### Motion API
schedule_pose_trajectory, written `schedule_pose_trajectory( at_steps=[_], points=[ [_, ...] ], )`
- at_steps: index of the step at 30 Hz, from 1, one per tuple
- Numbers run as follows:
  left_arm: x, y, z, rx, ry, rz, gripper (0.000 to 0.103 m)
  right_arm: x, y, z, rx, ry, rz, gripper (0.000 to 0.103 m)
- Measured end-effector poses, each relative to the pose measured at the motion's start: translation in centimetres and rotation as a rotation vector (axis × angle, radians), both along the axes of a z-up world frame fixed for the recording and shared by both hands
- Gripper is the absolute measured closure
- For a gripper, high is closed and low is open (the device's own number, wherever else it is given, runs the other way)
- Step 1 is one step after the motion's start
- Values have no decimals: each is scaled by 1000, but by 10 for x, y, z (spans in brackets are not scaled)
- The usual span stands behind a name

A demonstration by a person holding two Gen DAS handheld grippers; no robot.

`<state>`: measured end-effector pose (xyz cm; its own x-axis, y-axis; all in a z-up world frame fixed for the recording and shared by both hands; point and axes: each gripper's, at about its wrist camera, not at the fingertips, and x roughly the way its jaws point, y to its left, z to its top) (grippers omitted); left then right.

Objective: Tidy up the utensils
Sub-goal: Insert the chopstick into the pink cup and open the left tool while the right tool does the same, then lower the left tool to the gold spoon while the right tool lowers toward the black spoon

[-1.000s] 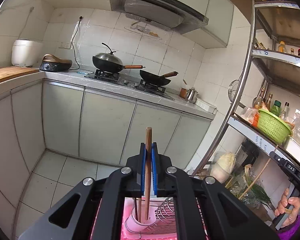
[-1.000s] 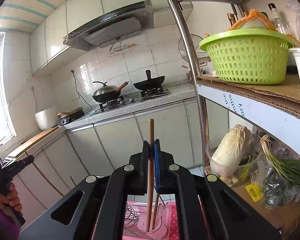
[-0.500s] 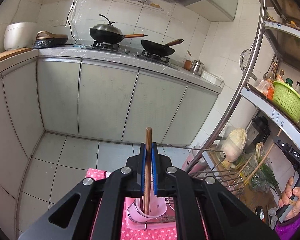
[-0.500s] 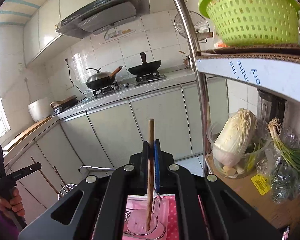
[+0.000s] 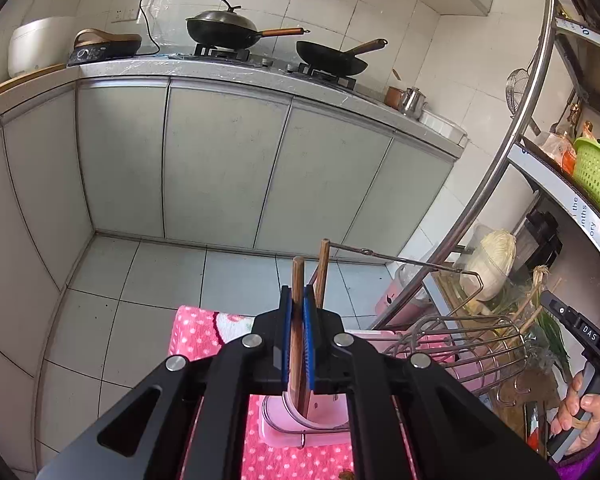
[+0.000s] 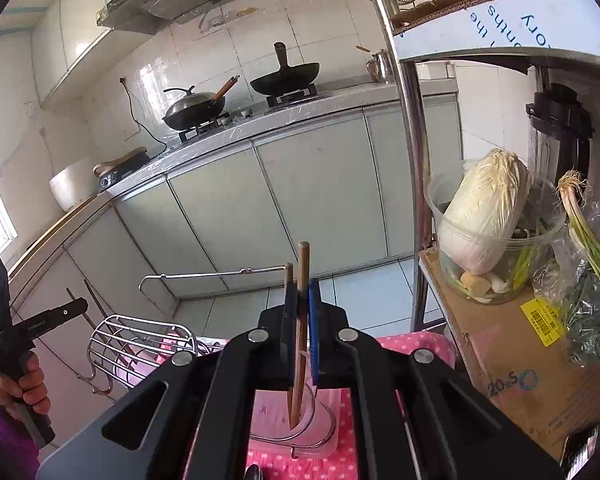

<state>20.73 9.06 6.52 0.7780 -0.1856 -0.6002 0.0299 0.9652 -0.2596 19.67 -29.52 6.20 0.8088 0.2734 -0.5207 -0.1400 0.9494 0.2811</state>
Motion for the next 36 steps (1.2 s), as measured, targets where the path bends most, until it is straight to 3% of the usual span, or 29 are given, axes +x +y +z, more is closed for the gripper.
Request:
schedule_pose_trajectory(
  at_steps=[6,9,13,20,25,31,36],
  points=[
    [4,2,-10,-26,29,14,93,-1,11,-12,-24,27,16,97],
    [2,4,-11,-19,37,28,77,0,9,-11,-1,43,11,96],
    [-7,7,-2,-16,-5,30,70,0,4,-7,18,49,4,66],
    [-32,14,21,-42,-69,28,68,-17,1,11,9,4,-2,65],
    [-68,9,27,-59,-102,-30,68,-48,-6,14,38,-15,-9,65],
    [-103,-10,5,-54,-65,-129,68,-85,-4,-18,77,51,28,65],
    [-113,-29,-39,-79,53,-177,68,-99,9,-64,102,180,80,65]
  ],
)
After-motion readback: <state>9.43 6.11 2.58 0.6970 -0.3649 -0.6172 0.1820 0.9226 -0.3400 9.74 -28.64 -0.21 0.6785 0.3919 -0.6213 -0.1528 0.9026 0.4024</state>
